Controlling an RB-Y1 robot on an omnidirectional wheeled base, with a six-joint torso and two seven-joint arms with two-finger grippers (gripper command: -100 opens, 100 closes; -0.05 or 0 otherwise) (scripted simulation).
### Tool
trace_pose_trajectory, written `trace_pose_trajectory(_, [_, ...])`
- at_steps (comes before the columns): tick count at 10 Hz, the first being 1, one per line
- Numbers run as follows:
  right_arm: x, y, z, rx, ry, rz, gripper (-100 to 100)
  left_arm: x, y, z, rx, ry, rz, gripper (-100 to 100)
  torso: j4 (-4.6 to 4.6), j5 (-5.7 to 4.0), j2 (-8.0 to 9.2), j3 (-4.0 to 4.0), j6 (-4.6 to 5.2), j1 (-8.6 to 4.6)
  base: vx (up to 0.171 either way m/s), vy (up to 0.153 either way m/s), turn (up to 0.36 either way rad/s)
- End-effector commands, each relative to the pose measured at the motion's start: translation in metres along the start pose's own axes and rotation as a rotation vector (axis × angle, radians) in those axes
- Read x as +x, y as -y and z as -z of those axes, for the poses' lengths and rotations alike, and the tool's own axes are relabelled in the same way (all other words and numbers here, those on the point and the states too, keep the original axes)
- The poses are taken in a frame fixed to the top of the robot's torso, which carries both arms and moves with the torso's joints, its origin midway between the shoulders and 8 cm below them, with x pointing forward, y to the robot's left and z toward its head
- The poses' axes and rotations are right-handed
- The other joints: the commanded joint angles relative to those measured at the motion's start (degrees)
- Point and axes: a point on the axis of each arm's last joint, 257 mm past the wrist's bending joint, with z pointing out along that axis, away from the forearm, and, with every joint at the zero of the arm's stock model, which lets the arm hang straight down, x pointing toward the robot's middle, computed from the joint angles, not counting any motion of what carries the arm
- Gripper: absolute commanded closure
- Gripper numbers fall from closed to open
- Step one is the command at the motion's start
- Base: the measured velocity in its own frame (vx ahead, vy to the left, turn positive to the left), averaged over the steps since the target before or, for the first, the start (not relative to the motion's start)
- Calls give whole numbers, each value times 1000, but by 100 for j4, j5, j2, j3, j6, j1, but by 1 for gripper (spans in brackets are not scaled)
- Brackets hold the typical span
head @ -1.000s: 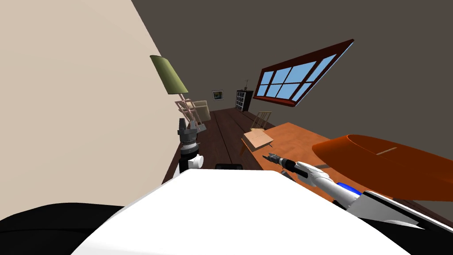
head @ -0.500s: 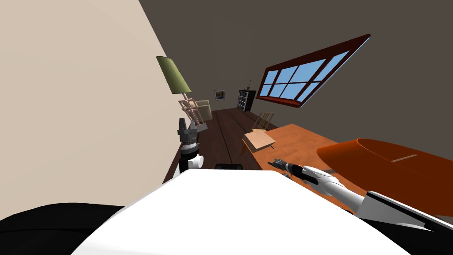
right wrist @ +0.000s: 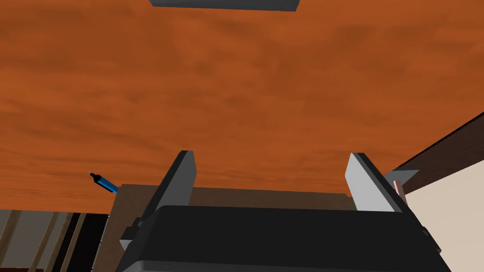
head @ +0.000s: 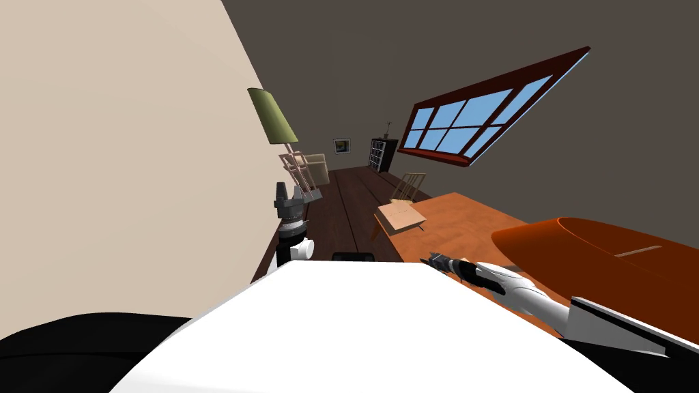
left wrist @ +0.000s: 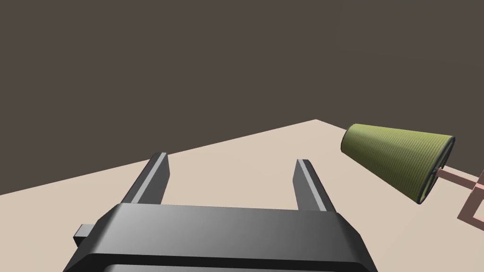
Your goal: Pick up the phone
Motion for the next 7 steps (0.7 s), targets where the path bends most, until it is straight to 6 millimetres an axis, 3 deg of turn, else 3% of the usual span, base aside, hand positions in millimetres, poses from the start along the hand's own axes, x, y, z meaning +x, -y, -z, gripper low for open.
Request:
trace_pose_trajectory(1, [8, 3, 2, 1, -13, 4, -100, 0, 0, 0, 0, 0, 0, 0, 0, 0, 0, 0, 0, 0, -9, -17, -15])
trace_pose_trajectory(2, [33, 6, 10, 6, -69, 12, -100, 0, 0, 0, 0, 0, 0, 0, -1, 2, -3, -2, 1, 5, -12, -14, 70])
trace_pose_trajectory(4, [35, 8, 12, 11, -73, 10, -100, 0, 0, 0, 0, 0, 0, 0, 0, 3, -2, -1, 1, 6, -10, -12, 14])
trace_pose_trajectory(6, [74, 8, 25, 5, -162, 26, -100, 0, 0, 0, 0, 0, 0, 0, -1, 2, -4, -2, -1, 6, -19, -21, 76])
trace_pose_trajectory(7, [51, -12, 10, -47, -115, 48, -100, 0, 0, 0, 0, 0, 0, 0, 1, 4, 5, 3, 2, 4, -29, -26, 5])
